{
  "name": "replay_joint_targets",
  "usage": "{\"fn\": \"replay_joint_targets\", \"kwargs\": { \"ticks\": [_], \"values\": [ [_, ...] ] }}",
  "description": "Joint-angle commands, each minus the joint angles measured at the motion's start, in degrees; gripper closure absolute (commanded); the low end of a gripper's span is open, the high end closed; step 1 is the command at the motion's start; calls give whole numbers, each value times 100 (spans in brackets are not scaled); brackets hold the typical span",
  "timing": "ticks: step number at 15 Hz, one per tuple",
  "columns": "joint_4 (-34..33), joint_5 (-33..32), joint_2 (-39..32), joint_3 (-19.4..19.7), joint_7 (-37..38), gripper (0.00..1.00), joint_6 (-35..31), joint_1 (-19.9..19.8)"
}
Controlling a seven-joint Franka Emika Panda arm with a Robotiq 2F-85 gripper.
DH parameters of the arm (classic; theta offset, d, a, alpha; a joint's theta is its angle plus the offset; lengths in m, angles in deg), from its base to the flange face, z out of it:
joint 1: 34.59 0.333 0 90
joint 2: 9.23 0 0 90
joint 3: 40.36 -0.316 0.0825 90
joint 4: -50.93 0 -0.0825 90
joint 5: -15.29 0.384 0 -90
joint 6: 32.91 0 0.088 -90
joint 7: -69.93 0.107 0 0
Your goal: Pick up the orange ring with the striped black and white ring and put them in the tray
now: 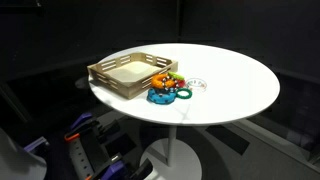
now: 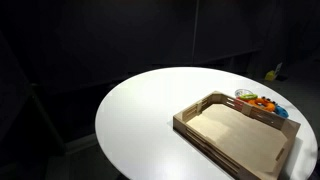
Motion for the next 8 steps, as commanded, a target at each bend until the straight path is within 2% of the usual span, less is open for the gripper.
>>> {"fn": "replay_joint_targets", "kwargs": {
  "ticks": [1, 8],
  "values": [
    [-19, -52, -17, 47, 51, 0, 19, 72],
    [-145, -52, -233, 101, 44, 0, -117, 19]
  ]
}}
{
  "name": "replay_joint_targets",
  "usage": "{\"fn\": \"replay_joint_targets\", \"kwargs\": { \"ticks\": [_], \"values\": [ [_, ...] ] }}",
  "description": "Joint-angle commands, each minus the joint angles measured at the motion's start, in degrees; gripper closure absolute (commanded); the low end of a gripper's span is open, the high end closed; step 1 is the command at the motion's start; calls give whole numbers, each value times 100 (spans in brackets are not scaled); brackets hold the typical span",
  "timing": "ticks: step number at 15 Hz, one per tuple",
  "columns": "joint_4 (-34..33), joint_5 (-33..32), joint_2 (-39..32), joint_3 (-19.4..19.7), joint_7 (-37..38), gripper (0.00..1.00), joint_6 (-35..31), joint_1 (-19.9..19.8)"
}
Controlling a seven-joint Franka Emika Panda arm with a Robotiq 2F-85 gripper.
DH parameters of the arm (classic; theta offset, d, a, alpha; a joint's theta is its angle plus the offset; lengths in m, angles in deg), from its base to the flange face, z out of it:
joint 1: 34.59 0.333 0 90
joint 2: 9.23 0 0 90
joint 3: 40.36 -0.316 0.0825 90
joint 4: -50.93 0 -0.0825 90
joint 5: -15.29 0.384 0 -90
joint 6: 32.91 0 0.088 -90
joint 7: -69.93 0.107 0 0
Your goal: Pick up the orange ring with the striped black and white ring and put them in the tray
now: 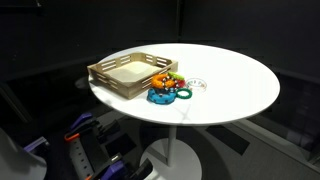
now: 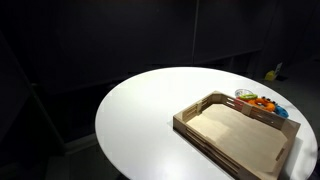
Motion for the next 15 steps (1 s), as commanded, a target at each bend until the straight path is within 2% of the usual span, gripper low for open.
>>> {"fn": "replay_joint_targets", "kwargs": {
  "ticks": [1, 8, 15],
  "values": [
    [-174, -60, -313, 107, 50, 0, -170, -3],
    [-471, -64, -1331, 237, 64, 0, -847, -111],
    [-474, -180, -2151, 369, 118, 0, -1144, -319]
  ]
}}
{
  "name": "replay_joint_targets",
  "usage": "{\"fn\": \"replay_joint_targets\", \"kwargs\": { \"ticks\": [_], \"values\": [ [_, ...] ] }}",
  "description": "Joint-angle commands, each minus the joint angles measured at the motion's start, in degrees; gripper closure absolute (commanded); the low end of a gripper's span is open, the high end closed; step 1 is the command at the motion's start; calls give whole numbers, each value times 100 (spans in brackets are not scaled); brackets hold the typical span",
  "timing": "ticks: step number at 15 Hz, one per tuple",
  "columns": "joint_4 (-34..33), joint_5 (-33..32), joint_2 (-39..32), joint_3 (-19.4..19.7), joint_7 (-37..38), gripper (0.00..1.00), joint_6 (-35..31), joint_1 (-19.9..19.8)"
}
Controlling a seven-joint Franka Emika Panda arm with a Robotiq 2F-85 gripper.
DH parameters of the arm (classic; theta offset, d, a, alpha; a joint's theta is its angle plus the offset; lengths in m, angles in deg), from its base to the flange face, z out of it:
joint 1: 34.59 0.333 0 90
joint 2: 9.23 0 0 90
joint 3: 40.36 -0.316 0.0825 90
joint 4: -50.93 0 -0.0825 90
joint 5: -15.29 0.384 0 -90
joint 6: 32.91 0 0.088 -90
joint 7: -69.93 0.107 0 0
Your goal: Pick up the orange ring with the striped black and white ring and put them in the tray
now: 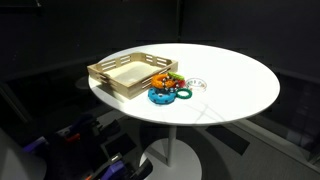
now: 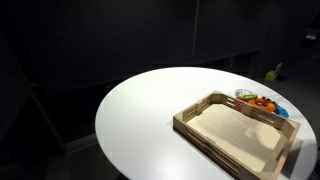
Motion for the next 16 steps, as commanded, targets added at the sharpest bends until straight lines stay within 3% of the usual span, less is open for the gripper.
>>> {"fn": "replay_joint_targets", "kwargs": {
  "ticks": [1, 16],
  "values": [
    [-38, -185, -389, 115, 90, 0, -88, -114],
    [136, -368, -1038, 328, 148, 0, -437, -305]
  ]
}}
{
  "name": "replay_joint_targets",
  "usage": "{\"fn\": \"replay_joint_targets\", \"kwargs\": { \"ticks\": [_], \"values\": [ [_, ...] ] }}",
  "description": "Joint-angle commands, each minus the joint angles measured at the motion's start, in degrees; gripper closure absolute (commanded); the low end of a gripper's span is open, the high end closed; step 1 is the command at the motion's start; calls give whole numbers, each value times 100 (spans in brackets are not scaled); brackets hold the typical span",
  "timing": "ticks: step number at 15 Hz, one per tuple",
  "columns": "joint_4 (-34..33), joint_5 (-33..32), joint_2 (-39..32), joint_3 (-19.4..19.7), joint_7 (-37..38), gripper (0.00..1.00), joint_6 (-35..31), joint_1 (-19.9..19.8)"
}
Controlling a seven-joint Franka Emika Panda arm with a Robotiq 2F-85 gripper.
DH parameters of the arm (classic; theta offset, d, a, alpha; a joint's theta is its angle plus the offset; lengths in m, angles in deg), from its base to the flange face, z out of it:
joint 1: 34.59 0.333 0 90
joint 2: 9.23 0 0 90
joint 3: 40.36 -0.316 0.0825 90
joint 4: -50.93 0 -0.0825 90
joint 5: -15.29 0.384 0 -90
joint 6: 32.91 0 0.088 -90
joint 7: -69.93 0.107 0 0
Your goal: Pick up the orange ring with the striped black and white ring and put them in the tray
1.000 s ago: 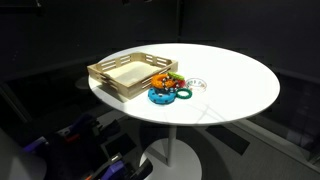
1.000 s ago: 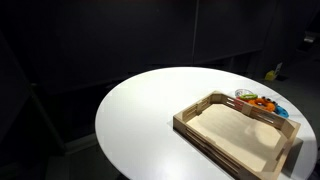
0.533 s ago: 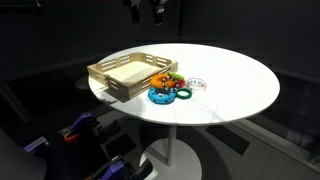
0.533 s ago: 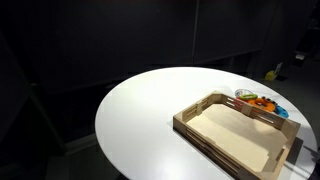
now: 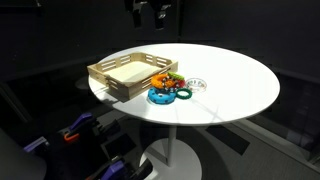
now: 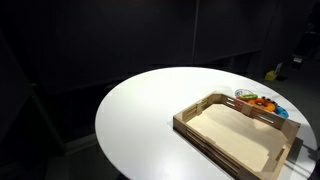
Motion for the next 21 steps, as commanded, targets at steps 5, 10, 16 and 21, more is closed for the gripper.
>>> {"fn": "replay_joint_targets", "kwargs": {
  "ticks": [5, 10, 16, 21],
  "values": [
    [97, -303, -514, 60, 224, 0, -320, -136],
    [255, -543, -982, 189, 295, 0, -827, -332],
    [181, -675, -1804, 277, 507, 0, -1424, -407],
    [-69, -691, -2294, 283, 603, 0, -1687, -348]
  ]
}}
